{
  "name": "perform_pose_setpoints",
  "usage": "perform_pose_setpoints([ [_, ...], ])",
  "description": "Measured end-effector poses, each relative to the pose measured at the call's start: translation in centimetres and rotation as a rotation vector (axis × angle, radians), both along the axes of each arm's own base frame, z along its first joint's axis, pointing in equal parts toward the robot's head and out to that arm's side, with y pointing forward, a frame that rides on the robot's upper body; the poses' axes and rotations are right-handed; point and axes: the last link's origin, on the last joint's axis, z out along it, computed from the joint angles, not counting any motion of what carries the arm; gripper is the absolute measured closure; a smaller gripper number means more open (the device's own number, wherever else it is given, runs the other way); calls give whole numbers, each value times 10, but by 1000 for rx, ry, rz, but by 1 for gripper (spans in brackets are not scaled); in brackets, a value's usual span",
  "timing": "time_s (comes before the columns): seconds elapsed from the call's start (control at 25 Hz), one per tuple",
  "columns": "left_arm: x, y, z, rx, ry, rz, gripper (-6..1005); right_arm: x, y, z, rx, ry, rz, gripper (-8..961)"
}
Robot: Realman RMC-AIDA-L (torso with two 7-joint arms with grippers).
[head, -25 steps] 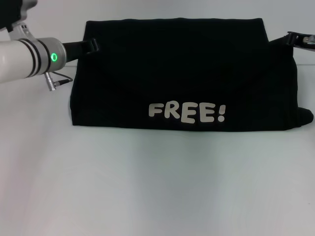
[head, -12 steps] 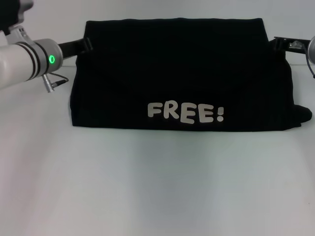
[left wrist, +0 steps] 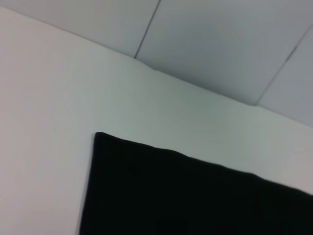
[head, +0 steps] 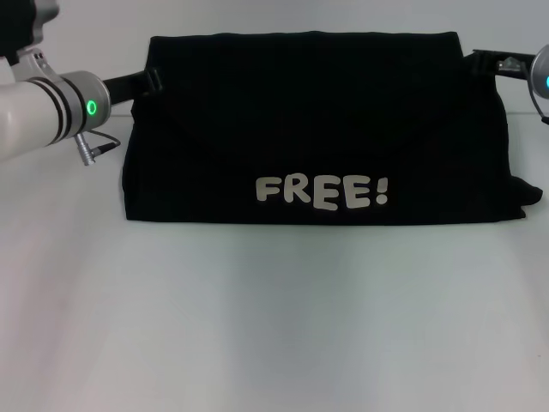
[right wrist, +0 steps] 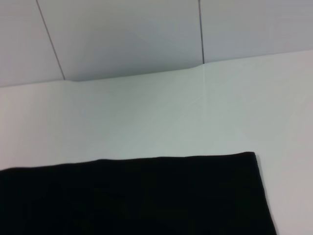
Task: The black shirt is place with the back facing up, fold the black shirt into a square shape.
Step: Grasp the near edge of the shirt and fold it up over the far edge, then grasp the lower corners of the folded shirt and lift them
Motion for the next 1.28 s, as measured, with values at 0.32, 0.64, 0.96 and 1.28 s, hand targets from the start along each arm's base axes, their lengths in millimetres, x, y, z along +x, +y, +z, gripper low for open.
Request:
perform_pose_setpoints([
  [0.32, 11, 0, -15, -60, 59, -50, 920, 4, -4, -9, -105, -23, -10, 857],
  [0.64, 12, -8, 2, -184, -173, 22, 640, -12, -11, 20, -222, 155, -38, 697],
  [0.96, -30, -52, 41, -291, -400, 40, 473, 4, -42, 40, -329, 299, -49, 364],
  [1.28, -71, -87, 37, -262, -315, -47, 397, 51, -102, 26, -241, 491, 185, 241],
])
